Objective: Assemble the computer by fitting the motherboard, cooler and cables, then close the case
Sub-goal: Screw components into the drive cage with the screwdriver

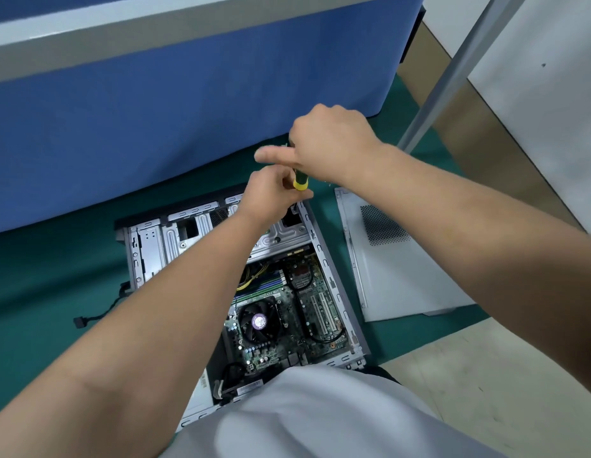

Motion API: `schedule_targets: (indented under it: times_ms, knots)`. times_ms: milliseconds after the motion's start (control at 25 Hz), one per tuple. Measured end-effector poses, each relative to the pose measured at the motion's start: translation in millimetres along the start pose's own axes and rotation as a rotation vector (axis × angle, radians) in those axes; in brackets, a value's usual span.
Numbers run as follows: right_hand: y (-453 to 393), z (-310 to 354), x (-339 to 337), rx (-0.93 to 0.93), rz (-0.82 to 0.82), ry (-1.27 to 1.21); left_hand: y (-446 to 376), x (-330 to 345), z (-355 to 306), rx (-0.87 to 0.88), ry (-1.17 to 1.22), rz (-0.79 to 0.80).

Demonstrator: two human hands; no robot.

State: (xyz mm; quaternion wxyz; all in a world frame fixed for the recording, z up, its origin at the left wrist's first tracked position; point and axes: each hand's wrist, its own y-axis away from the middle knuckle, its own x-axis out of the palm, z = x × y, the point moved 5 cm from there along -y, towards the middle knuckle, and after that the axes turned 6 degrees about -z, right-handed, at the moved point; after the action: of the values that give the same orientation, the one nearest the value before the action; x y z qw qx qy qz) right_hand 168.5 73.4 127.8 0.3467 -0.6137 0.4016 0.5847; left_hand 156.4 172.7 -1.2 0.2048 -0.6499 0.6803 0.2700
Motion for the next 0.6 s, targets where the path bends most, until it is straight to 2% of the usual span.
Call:
schedule_targets:
  times_ms: [80,160,240,320,400,480,600]
  knots:
    - [1,-2,1,-0.161,0.162,-0.056,2,-2,-2,0.026,-0.039,-0.007]
    - [4,-2,-3,-0.285,0.203,-0.091,1,-7,2,0.029,-0.084,0.019]
    - [3,-3,-4,-0.195,0.088,-0.085,3,-9,3,0.032,-0.083,0.074]
    - [1,-6,-1,0.015,-0.015,0.007,5,-6,2,0.011,-0.065,0.093]
    - [3,-4,1,0.124,-0.044,0.071,6,-4,3,-0.043,-0.03,0.017]
    - [2,-5,4,0.081,-0.029,0.029,9,-4,5,-0.052,-0.038,-0.074]
    - [0,-8,-1,-0.145,0.137,-0.112,13,-8,5,0.006,-0.047,-0.108]
